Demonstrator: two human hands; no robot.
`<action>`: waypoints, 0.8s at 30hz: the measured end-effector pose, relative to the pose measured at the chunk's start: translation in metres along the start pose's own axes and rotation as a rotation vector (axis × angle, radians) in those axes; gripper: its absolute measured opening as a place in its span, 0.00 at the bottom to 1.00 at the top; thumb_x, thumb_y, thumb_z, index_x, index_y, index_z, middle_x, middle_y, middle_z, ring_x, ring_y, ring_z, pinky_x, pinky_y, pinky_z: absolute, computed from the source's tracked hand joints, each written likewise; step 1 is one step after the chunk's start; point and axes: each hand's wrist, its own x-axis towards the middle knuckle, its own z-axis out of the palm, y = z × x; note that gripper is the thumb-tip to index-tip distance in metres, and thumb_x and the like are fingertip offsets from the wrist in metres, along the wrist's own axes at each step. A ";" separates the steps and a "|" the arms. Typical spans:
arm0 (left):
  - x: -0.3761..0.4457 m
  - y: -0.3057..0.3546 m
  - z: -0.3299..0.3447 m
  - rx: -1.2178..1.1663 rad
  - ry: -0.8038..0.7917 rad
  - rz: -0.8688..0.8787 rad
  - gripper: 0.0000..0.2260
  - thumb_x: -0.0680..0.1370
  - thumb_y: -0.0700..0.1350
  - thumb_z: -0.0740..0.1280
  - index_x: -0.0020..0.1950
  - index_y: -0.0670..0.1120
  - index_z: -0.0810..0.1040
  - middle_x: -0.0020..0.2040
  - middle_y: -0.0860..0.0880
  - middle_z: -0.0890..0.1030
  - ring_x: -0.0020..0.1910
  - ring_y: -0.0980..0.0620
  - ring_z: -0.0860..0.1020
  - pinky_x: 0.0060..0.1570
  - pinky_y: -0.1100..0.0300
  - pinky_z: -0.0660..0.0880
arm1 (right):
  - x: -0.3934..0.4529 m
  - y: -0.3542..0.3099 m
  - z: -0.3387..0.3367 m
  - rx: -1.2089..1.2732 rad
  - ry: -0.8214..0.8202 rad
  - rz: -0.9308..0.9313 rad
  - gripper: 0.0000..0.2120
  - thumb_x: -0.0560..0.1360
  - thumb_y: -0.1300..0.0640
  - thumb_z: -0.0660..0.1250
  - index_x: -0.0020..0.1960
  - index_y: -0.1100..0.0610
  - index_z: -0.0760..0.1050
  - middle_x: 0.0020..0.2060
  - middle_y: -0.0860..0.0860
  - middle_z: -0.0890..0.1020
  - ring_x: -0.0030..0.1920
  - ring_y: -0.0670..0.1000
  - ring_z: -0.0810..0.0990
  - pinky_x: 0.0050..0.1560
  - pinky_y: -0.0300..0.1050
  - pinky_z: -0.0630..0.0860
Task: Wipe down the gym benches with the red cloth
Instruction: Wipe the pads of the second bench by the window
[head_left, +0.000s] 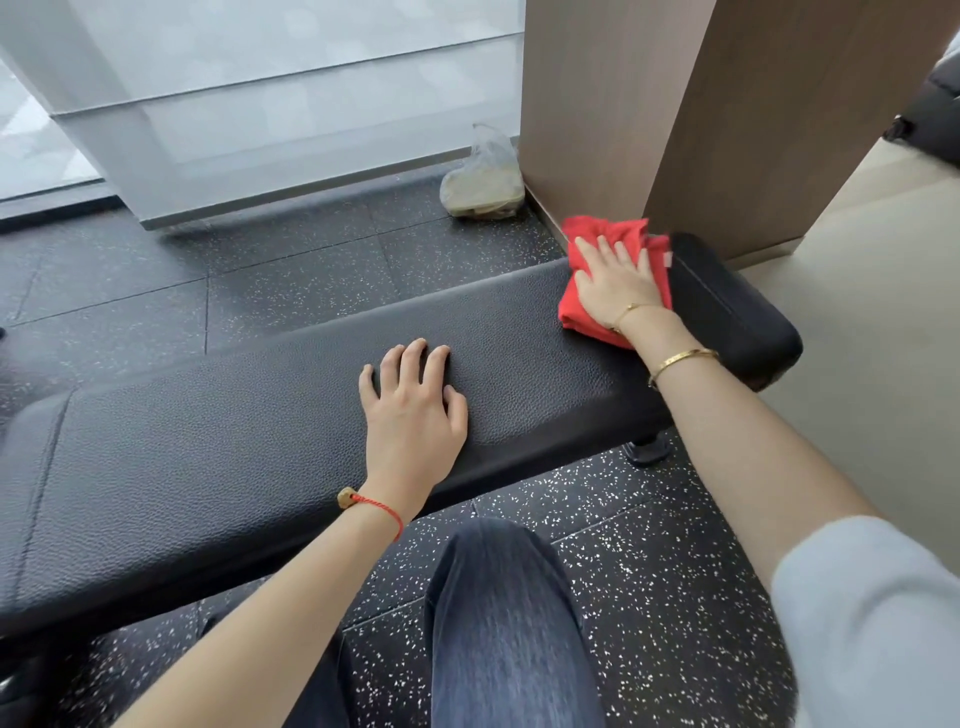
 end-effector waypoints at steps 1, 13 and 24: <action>0.000 0.000 0.000 -0.004 0.000 -0.002 0.21 0.78 0.50 0.56 0.69 0.49 0.71 0.71 0.47 0.71 0.71 0.44 0.67 0.71 0.41 0.59 | -0.004 -0.014 0.003 -0.006 -0.001 -0.046 0.25 0.82 0.49 0.47 0.78 0.49 0.50 0.78 0.53 0.53 0.78 0.55 0.51 0.76 0.57 0.42; 0.000 -0.002 -0.004 -0.083 -0.008 -0.004 0.20 0.78 0.49 0.59 0.69 0.48 0.72 0.72 0.47 0.71 0.72 0.45 0.66 0.72 0.42 0.58 | -0.113 -0.065 0.026 -0.005 0.040 -0.334 0.26 0.82 0.49 0.50 0.78 0.46 0.49 0.78 0.50 0.53 0.78 0.51 0.50 0.77 0.54 0.40; -0.008 -0.014 -0.017 -0.202 -0.054 0.019 0.19 0.80 0.47 0.59 0.71 0.47 0.71 0.73 0.48 0.70 0.75 0.48 0.62 0.75 0.44 0.55 | -0.091 -0.037 0.020 0.028 0.065 0.027 0.26 0.81 0.49 0.48 0.78 0.47 0.49 0.78 0.52 0.52 0.78 0.54 0.50 0.77 0.56 0.41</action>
